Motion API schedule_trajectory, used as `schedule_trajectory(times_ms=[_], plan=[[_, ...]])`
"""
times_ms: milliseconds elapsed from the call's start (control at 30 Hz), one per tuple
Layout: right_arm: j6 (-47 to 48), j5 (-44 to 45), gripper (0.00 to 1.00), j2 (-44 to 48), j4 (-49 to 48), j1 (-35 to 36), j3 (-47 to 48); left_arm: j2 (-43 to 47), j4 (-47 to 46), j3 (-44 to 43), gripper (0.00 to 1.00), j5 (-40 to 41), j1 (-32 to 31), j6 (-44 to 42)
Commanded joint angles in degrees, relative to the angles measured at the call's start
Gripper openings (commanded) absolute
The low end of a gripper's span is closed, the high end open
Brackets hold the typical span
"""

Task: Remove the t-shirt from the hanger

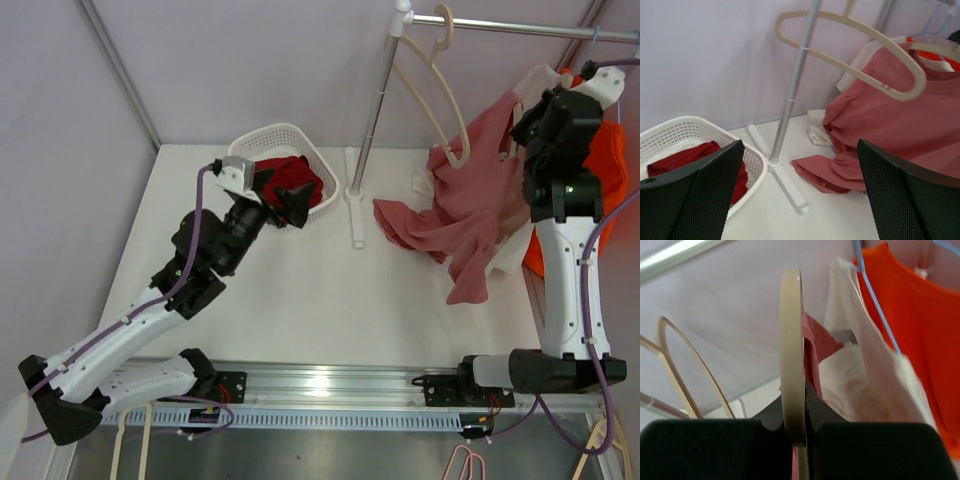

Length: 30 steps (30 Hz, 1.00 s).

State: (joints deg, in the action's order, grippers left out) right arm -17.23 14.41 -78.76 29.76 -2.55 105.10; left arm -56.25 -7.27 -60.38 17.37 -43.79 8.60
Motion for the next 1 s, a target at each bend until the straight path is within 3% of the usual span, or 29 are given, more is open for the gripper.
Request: schedule_trajectory(times_ms=[0,67,167,300,400,467,633,800,967], plan=[[-5.6,20.1,0.0,7.2,3.1,6.8,-3.2,4.3,-7.7,4.4,1.0,0.1,-5.1,-8.2],[-7.4,28.1,0.0,9.0,5.8,10.7,-3.7,6.3,-10.0,6.4,1.0,-1.8,-8.9,-14.6],[-12.0,32.2,0.0,10.3,11.2,12.7,-3.7,7.4,-13.9,11.1,0.99,-1.7,-18.0,-24.0],[-16.1,32.4,0.0,11.8,16.4,13.3,-3.5,8.0,-14.4,16.1,1.0,-7.1,-25.2,-25.0],[-19.1,33.1,0.0,11.4,20.4,14.6,-1.1,7.8,-19.2,21.3,1.0,-14.3,-30.7,-29.0],[-21.6,34.6,0.0,8.8,23.9,16.1,1.4,6.2,-23.9,23.9,0.99,-14.6,-34.8,-31.8],[-25.7,39.7,0.0,4.9,33.0,19.9,7.0,-1.5,-26.4,21.4,1.0,-13.6,-38.4,-35.5],[-23.9,39.4,0.0,8.7,26.9,21.6,2.0,-5.5,-28.7,17.4,1.0,-14.5,-39.1,-36.9],[-22.5,38.9,0.0,10.8,23.2,22.8,-1.1,-11.1,-29.6,12.3,0.99,-9.5,-38.3,-37.6]])
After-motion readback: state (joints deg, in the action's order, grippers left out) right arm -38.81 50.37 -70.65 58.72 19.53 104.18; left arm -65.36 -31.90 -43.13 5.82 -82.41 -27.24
